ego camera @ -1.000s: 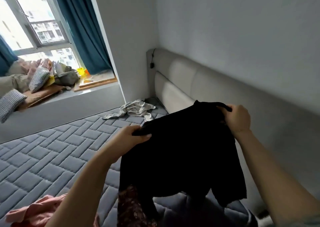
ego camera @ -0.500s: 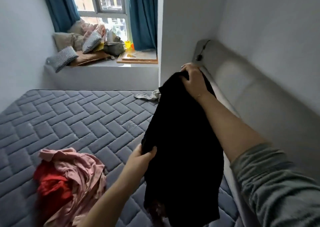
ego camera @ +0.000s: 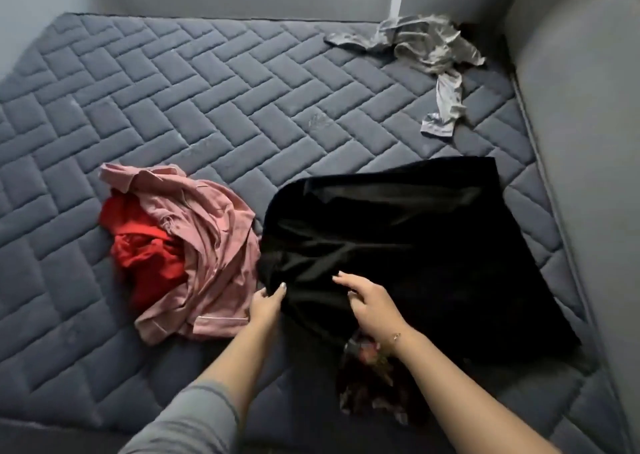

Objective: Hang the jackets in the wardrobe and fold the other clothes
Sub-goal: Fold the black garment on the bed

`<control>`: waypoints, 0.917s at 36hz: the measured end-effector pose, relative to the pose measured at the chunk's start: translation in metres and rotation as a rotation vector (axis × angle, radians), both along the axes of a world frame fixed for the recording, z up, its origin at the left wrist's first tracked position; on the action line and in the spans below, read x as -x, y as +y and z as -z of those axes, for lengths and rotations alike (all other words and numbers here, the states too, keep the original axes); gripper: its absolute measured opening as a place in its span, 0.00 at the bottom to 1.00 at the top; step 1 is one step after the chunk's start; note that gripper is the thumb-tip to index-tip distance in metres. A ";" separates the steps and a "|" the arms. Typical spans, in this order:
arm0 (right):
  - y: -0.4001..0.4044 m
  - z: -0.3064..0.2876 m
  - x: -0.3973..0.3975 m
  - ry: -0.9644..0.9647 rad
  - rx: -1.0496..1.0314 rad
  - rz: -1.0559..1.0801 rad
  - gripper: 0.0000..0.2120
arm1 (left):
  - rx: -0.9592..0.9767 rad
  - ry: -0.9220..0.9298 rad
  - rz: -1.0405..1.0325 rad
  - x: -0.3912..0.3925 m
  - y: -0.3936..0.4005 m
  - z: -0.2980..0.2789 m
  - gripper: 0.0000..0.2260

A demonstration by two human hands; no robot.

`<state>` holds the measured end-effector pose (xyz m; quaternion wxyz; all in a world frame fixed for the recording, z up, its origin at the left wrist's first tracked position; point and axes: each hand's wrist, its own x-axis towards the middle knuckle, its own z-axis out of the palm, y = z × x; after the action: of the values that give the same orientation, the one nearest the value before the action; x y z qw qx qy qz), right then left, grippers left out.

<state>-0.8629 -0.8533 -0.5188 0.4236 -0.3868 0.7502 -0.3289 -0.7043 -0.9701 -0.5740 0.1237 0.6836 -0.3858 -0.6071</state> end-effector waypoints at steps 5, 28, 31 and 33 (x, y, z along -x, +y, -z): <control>0.094 0.085 -0.005 -0.155 -0.164 0.299 0.15 | -0.230 0.009 -0.010 -0.022 0.055 0.075 0.15; 0.175 0.158 0.054 -0.947 -0.206 1.176 0.17 | -0.342 0.375 -0.350 0.040 0.144 0.096 0.09; 0.178 0.163 0.051 -1.010 -0.189 1.303 0.10 | -0.267 0.294 -0.396 0.003 0.165 0.092 0.12; 0.187 0.161 0.044 -0.960 -0.187 1.356 0.06 | -0.141 0.147 -0.310 -0.026 0.176 0.091 0.13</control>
<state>-0.9070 -0.6661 -0.6802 0.4376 0.3672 0.5826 -0.5781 -0.6787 -0.7936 -0.6646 0.1952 0.6957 -0.2221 -0.6547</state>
